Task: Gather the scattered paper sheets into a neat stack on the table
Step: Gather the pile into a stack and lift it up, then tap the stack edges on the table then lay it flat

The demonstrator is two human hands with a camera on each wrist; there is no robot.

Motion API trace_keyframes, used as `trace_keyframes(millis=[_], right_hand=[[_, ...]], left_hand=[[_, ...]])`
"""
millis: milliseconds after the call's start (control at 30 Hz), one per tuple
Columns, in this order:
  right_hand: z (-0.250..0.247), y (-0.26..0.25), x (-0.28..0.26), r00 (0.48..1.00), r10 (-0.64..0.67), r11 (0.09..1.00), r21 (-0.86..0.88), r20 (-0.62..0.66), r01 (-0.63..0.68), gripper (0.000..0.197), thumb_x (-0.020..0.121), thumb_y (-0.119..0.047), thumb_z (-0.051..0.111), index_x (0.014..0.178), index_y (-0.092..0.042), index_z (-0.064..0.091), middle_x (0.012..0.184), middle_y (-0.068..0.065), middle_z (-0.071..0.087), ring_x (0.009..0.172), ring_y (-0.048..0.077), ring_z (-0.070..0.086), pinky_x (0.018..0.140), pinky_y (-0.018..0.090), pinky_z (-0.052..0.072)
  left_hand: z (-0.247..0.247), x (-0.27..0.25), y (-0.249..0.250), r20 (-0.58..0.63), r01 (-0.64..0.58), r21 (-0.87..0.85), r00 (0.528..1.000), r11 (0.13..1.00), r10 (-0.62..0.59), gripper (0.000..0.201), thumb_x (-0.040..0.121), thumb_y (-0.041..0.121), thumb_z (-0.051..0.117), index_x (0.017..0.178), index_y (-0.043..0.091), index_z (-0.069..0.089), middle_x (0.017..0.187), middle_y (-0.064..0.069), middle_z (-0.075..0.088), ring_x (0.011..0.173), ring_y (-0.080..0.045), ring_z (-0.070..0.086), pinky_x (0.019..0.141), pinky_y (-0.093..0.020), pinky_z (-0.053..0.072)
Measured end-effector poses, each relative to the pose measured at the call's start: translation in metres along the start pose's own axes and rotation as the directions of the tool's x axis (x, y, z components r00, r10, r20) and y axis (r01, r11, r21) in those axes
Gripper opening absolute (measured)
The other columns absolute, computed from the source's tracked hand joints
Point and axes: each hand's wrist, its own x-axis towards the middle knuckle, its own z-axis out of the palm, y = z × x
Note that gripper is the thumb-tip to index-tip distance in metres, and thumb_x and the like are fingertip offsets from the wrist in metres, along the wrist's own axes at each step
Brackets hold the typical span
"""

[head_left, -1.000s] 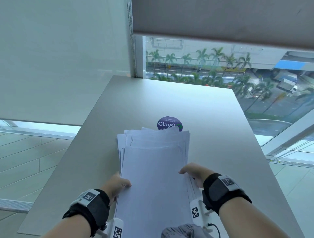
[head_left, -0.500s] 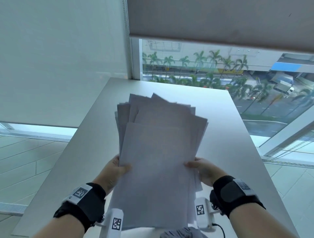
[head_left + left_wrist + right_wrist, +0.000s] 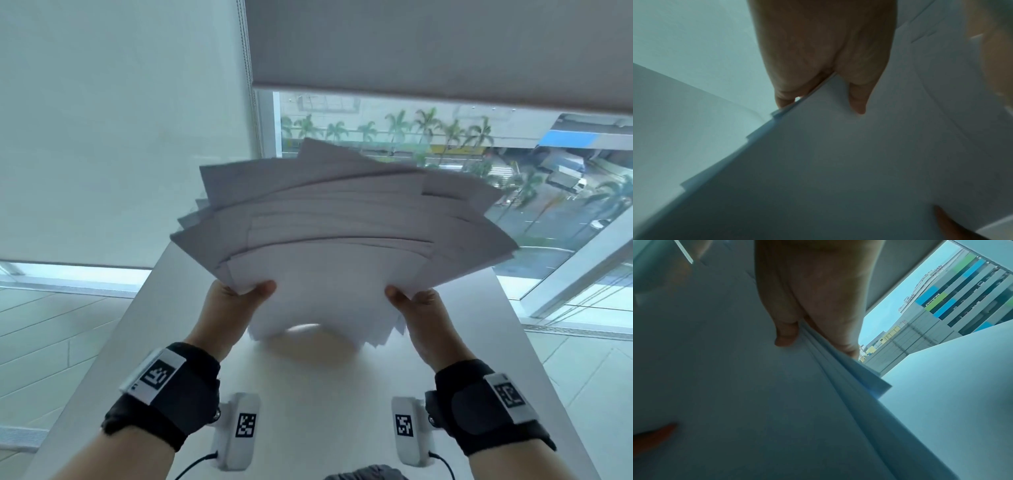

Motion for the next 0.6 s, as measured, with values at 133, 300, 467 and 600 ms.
trace_keyframes(millis=[133,300,467,600], right_hand=[[0.006,0.001,-0.003,0.999,-0.005,1.0,-0.021,0.038,0.005,0.018,0.088,0.002,0.057,0.089,-0.012,0.067,0.089,0.012,0.068,0.085,0.024,0.062,0.081,0.036,0.047],[0.015,-0.012,0.001,0.998,-0.058,0.998,0.009,-0.038,0.059,0.023,0.088,0.0,0.058,0.079,-0.019,0.066,0.081,0.004,0.067,0.076,0.02,0.061,0.074,0.03,0.048],[0.008,-0.031,0.004,0.986,-0.164,0.986,0.029,-0.032,0.165,0.021,0.086,0.0,0.06,0.081,-0.019,0.066,0.082,-0.001,0.069,0.072,0.009,0.065,0.068,0.016,0.052],[0.006,-0.028,0.01,0.989,-0.15,0.986,-0.07,0.005,0.15,0.024,0.082,-0.001,0.065,0.102,-0.014,0.061,0.096,0.009,0.068,0.084,0.022,0.064,0.071,0.026,0.05]], left_hand=[[0.001,0.0,-0.004,-0.032,0.015,-0.006,0.999,1.0,-0.015,0.028,0.079,-0.003,0.067,0.08,0.025,0.066,0.062,0.021,0.072,0.06,0.009,0.064,0.054,-0.006,0.048],[0.004,0.005,0.006,-0.063,-0.01,-0.006,0.998,1.0,0.01,0.025,0.079,-0.002,0.067,0.076,0.023,0.068,0.06,0.021,0.072,0.059,0.008,0.064,0.063,-0.015,0.051],[0.004,0.008,0.026,-0.045,-0.105,-0.043,0.994,0.993,0.103,0.025,0.077,-0.005,0.068,0.075,0.02,0.067,0.06,0.021,0.071,0.057,0.008,0.064,0.054,-0.008,0.049],[0.002,0.011,0.026,-0.01,-0.052,-0.057,0.999,0.997,0.052,0.027,0.063,0.007,0.075,0.088,0.017,0.069,0.074,0.008,0.075,0.07,-0.006,0.07,0.063,-0.019,0.054]])
